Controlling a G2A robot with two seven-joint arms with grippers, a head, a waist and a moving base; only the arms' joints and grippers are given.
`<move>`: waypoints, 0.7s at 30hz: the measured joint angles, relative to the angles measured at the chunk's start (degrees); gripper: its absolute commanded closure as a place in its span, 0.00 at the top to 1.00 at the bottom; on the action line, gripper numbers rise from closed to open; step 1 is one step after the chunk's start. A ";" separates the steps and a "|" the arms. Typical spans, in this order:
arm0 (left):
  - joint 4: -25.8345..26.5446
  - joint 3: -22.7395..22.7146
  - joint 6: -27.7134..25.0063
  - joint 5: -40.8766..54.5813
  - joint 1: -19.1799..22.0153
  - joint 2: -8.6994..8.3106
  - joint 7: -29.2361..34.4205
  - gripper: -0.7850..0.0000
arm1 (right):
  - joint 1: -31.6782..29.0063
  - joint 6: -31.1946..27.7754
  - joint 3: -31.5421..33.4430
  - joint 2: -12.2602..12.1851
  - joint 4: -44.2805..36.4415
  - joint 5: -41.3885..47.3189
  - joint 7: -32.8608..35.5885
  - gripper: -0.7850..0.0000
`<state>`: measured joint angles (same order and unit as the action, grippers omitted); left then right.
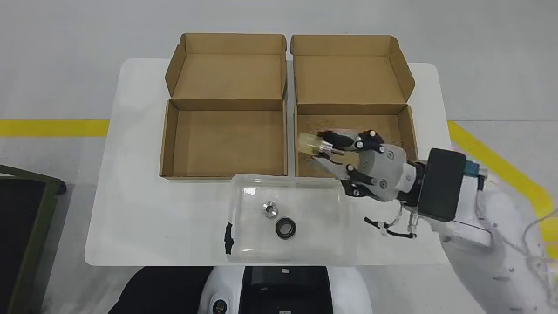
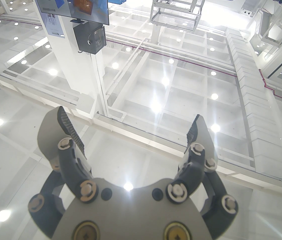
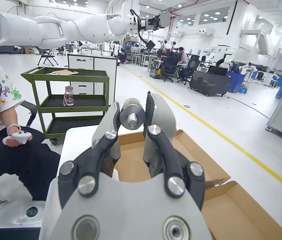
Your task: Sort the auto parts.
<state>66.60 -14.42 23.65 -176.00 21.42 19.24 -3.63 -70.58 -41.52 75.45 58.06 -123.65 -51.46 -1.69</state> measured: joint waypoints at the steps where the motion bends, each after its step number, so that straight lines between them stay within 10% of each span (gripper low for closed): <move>1: 0.00 0.00 0.00 0.00 0.00 0.00 0.00 1.00 | 0.06 0.32 0.24 0.03 -0.22 -0.01 -0.20 0.00; 21: 0.00 0.00 0.00 0.00 0.00 0.00 0.00 1.00 | -1.32 1.13 1.43 0.51 0.23 -2.04 -0.88 0.00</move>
<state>66.60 -14.42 23.65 -176.00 21.42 19.24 -3.63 -71.89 -40.39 76.89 58.57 -123.42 -53.50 -2.57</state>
